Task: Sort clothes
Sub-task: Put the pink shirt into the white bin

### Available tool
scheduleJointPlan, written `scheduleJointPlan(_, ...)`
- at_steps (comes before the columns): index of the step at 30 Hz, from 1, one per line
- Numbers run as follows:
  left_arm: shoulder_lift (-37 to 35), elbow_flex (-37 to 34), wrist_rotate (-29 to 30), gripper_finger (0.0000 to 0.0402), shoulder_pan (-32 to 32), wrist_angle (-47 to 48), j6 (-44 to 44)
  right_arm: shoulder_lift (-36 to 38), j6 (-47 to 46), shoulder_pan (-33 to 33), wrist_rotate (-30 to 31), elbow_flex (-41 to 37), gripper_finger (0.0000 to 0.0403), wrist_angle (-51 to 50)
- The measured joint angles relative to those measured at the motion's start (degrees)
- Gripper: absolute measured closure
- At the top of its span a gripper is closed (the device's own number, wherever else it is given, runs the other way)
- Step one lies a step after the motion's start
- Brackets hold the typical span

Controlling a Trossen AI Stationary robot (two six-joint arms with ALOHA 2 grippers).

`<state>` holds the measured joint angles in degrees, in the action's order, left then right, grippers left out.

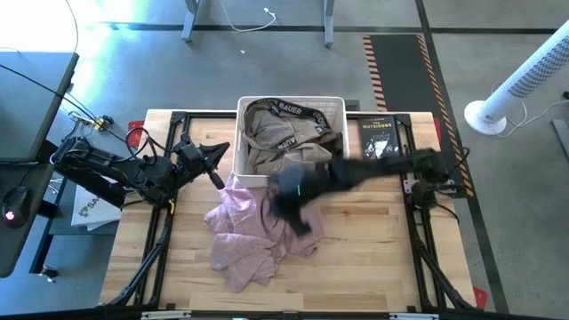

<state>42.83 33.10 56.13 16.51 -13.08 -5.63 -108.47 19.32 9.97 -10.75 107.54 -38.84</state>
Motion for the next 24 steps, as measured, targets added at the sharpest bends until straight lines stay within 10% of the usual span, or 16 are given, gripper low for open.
scheduleJointPlan(10,0.00,-0.02,-0.01,0.0401,0.00,0.26,0.92,-4.01,-1.87,5.04,10.80,-29.29,0.0363,46.50)
scheduleJointPlan(24,0.02,-0.02,0.03,0.0401,-0.04,0.22,0.53,-17.77,-11.22,0.25,7.59,-23.44,0.0157,43.77)
